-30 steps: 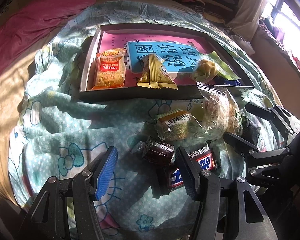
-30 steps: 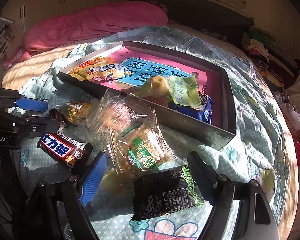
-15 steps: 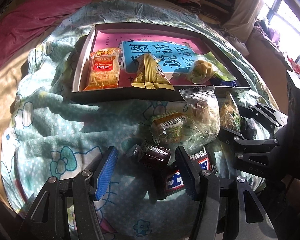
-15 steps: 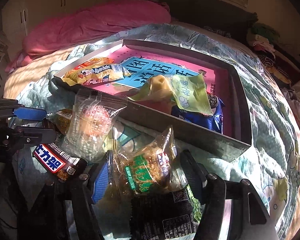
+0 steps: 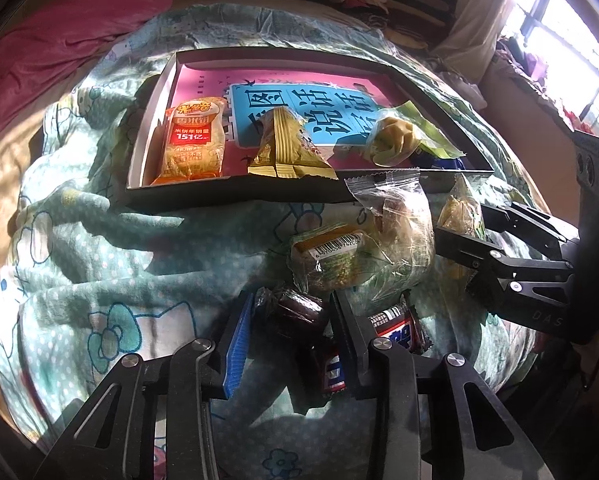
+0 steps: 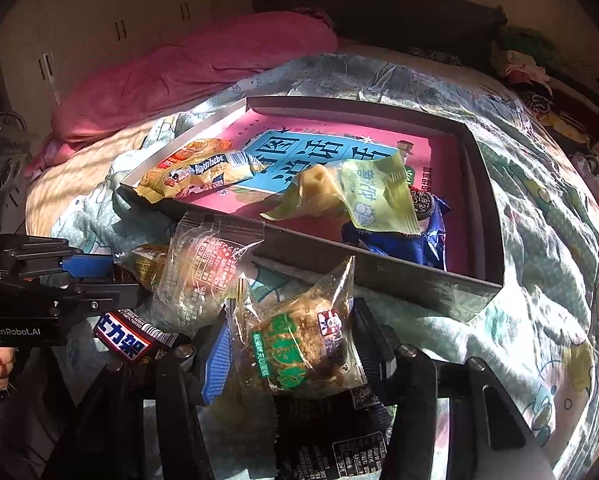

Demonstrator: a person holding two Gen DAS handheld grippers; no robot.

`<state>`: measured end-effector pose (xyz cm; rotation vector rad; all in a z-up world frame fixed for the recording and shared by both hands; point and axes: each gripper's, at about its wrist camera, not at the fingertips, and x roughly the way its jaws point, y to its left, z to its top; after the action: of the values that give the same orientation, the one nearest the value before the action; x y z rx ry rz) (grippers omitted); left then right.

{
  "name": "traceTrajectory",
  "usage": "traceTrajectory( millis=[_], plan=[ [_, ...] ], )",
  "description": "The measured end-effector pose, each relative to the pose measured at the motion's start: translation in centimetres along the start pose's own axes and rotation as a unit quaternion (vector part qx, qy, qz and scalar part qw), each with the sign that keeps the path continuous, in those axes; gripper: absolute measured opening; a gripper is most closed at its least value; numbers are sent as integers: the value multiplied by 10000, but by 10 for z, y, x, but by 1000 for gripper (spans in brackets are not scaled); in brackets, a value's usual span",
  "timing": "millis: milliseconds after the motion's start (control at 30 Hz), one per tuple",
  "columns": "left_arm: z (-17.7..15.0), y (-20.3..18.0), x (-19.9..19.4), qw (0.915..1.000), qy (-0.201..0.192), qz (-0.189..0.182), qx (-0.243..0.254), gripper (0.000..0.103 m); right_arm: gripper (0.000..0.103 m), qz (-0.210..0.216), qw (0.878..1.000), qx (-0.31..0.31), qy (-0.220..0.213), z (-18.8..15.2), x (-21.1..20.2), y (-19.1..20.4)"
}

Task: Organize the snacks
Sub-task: 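Grasp the clear bread packet with the right tool while the left tool grasps the dark chocolate, then carry the bread packet into the tray with the right tool while the left tool carries the chocolate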

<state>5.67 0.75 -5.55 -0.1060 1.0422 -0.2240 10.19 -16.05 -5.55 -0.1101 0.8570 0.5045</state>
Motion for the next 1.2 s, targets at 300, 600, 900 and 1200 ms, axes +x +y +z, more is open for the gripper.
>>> traceTrajectory(
  millis=[300, 600, 900, 1200],
  plan=[
    [2, 10, -15, 9998, -169, 26, -87, 38, 55, 245, 9984, 441, -243, -2, -19, -11],
    [11, 18, -32, 9988, -409, 53, -262, 38, 55, 274, 9951, 732, -607, 2, -35, -23],
    [17, 12, -42, 9981, -555, 38, -256, 38, 55, 285, 9917, 923, -850, 7, -44, -33],
    [24, 10, -50, 9972, -679, 56, -293, 38, 55, 243, 9914, 878, -944, 11, -48, -33]
  ],
)
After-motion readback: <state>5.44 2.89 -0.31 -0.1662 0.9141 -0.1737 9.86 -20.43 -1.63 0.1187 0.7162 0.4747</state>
